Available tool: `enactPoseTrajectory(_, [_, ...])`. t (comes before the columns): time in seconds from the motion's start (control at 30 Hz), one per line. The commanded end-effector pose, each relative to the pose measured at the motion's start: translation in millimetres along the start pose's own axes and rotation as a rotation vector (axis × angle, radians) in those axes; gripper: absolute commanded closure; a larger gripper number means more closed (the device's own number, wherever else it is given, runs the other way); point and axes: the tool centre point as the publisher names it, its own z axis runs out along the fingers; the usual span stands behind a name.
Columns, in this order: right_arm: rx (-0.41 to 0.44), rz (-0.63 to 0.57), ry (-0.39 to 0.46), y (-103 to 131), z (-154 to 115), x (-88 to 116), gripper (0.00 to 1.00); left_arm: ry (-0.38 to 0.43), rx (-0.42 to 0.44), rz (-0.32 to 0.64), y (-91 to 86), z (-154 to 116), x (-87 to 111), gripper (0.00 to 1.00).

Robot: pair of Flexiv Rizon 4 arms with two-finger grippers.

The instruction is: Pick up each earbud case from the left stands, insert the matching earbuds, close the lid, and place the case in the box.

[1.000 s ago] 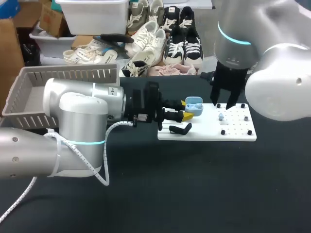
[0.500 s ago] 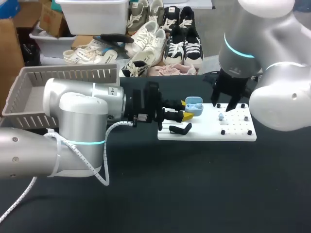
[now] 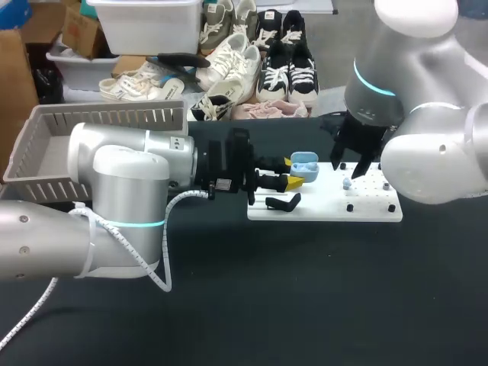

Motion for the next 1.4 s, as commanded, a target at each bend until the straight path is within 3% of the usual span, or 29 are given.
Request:
enactPoseTrajectory(0.03, [0.014,0.002,0.007,2.7,6.9,1.0,0.64,-0.001,-0.007,0.001,-1.4,0.5,0.3,1.0])
enactPoseTrajectory(0.43, [0.036,0.04,0.015,-5.1,21.6,2.2,0.6,-0.001,-0.007,0.001,-1.4,0.5,0.3,1.0])
enactPoseTrajectory(1.4, [0.007,0.052,0.027,-8.0,40.4,-0.8,0.68,-0.001,-0.007,0.001,-1.4,0.5,0.3,1.0])
